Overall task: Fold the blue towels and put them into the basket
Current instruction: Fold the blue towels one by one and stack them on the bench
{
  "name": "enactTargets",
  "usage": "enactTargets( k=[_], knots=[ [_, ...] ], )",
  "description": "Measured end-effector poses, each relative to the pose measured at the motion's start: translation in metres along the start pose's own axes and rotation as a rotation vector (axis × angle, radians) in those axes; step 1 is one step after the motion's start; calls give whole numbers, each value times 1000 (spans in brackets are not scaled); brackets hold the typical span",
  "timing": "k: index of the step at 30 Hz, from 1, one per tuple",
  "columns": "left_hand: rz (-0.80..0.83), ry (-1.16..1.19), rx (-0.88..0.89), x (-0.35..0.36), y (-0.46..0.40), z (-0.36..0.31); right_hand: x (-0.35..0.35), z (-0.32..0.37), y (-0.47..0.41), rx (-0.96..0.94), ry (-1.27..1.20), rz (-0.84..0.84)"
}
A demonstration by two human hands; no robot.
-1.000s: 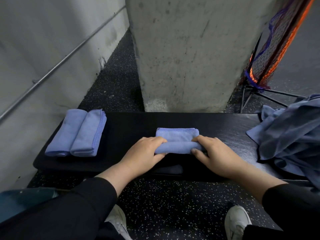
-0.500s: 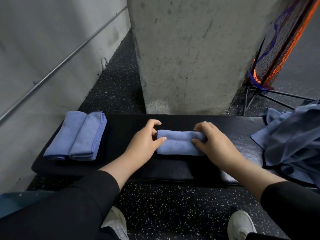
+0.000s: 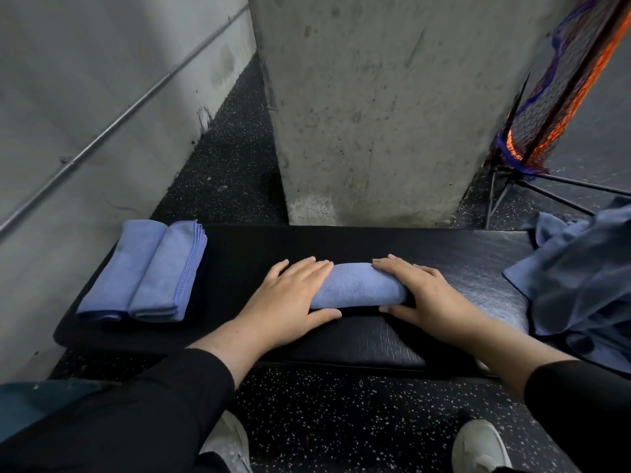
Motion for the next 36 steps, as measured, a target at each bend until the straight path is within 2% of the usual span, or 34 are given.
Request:
enactTargets(
  k=[3, 8, 11, 14, 17, 20, 22, 25, 31, 34, 36],
  knots=[
    [13, 247, -134, -8, -4, -3, -9, 6, -10, 133, -250, -48],
    [-208, 1063, -364, -32, -1, -9, -33, 32, -27, 326, -635, -170],
    [-147, 1339, -425, -46, 6, -21, -39, 53, -32, 394, -810, -164],
    [-179, 1383, -529, -60, 18, -25, -40, 70, -38, 475, -929, -179],
    [-252, 1440, -634, -68, 34, -24, -34, 90, -40, 542, -1182, -15],
    [-360, 1489, -750, -68, 51, -20, -26, 111, -42, 524, -1344, 102],
    [-415, 1488, -805, -66, 61, -14, -20, 123, -48, 522, -1444, 82],
    [-447, 1470, -851, -67, 73, -3, -9, 139, -61, 576, -1467, 5],
    [-340, 1547, -931, -72, 88, 17, 13, 165, -99, 673, -1479, -85],
    [-312, 1347, -935, -76, 96, 29, 20, 172, -121, 654, -1432, -50],
    [-296, 919, -913, -82, 102, 42, 28, 175, -135, 651, -1359, -41]
  ],
)
Point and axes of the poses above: each hand's wrist, its own y-axis away from the middle knuckle, its own x-axis out of the palm, z = x × y, the point moved 1 cm from there along -y, towards the middle knuckle, and after that the axes turned 4 degrees about -z, right-handed, at the moved point
